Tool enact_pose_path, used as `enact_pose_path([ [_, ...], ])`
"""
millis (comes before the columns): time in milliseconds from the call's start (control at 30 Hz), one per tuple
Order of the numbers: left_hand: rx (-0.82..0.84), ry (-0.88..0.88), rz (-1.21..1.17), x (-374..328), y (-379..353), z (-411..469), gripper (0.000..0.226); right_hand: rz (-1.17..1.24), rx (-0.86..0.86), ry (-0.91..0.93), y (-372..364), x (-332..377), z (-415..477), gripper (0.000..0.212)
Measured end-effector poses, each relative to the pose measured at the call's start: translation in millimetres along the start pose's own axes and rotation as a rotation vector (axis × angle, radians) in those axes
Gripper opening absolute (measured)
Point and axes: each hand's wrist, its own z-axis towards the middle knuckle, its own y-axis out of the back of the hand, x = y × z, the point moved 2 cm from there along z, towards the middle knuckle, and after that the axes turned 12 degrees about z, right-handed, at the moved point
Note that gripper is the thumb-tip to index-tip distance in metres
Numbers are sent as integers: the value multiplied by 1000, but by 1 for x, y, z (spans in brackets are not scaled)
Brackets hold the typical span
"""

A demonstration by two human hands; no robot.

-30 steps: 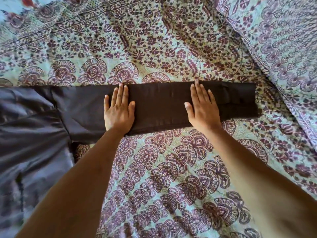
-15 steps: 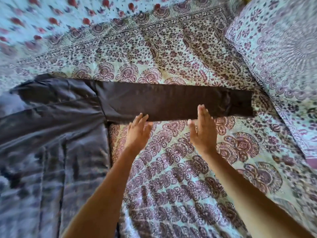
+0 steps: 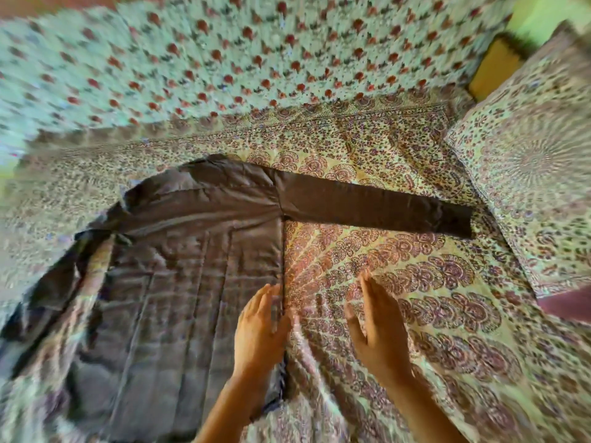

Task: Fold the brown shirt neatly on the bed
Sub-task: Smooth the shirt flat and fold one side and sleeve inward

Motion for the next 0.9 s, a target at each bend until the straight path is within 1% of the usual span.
enact_pose_path([
  [167, -117, -42, 104, -1, 51, -70, 61, -25, 15, 57, 31, 44, -56, 66],
  [300, -208, -5, 128, 5, 87, -137, 55, 7, 23, 133, 43, 87, -102, 65],
  [433, -271, 89, 105, 36, 124, -198, 60, 57, 62, 194, 39, 142, -141, 64],
  [533, -318, 210, 78, 80, 150, -237, 63, 109, 134, 262, 19, 191, -162, 64],
  [633, -333, 269, 79, 126, 170, -263, 70, 112, 188, 332, -13, 239, -172, 64],
  [700, -344, 308, 79, 161, 185, -277, 64, 99, 233, 362, -41, 273, -177, 69],
  [767, -359, 319, 90, 198, 201, -285, 60, 53, 282, 388, -70, 306, -181, 70],
  [833, -376, 322, 84, 240, 221, -292, 66, 7, 327, 400, -101, 341, -185, 68],
  [900, -410, 307, 83, 280, 239, -295, 72, -21, 331, 405, -128, 372, -187, 67],
])
